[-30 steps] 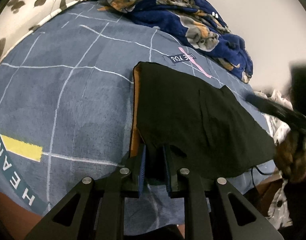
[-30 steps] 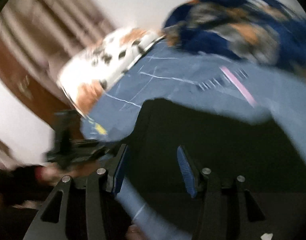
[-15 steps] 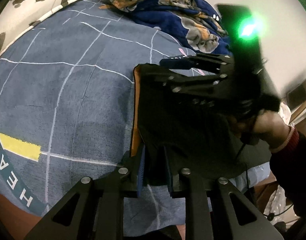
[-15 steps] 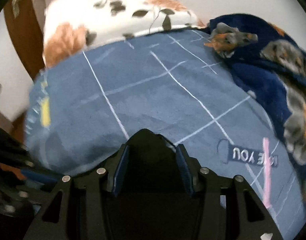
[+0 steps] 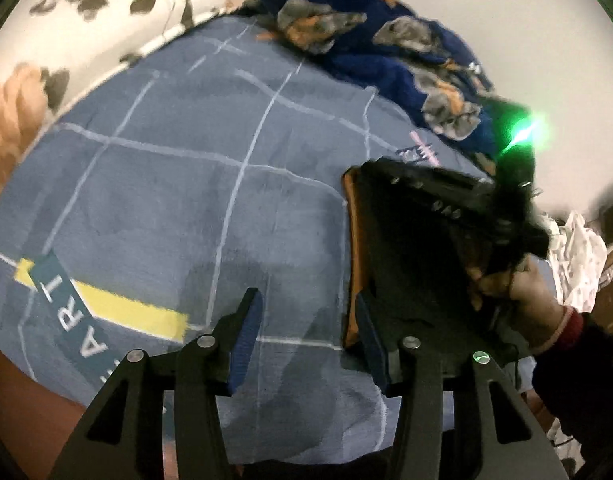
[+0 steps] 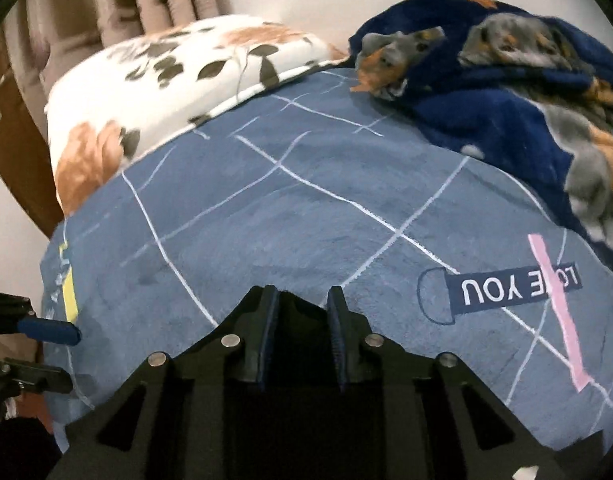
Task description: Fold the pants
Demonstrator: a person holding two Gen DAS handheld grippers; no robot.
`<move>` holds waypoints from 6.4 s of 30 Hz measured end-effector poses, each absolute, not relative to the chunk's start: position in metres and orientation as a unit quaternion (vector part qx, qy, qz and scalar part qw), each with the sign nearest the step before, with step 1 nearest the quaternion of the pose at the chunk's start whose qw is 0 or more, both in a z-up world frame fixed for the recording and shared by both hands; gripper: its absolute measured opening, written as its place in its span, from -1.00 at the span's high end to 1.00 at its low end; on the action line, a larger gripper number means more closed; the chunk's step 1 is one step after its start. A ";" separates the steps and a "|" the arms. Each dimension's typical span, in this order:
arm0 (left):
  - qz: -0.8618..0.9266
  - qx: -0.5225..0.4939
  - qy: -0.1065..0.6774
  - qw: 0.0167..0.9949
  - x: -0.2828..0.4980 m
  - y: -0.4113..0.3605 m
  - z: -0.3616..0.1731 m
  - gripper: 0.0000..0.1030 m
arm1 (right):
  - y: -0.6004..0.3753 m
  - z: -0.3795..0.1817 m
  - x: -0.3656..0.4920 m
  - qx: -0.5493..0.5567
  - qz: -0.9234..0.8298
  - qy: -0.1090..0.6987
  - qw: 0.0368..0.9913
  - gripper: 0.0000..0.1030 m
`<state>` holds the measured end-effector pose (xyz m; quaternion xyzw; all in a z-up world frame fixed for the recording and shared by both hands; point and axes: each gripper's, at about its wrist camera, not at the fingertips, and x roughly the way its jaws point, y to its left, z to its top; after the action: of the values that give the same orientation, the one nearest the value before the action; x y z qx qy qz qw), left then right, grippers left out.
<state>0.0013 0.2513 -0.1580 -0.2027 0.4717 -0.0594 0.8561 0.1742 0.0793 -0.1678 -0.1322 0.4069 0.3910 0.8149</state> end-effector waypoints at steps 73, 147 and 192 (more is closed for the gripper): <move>-0.188 -0.130 0.467 0.854 0.040 0.130 -0.185 0.20 | -0.366 -0.145 0.125 0.296 0.209 0.379 0.851 0.14; -0.154 -0.127 0.465 0.863 0.042 0.113 -0.181 -0.17 | -0.448 -0.136 -0.003 0.329 0.161 0.364 0.856 0.72; -0.160 -0.135 0.460 0.863 0.037 0.115 -0.178 -0.18 | -0.384 -0.169 0.020 0.334 0.264 0.404 0.809 -0.04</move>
<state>0.0375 0.1147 -0.1782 -0.1351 0.4603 -0.1597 0.8628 0.0197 -0.3840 -0.1688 0.3338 0.4043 0.2645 0.8094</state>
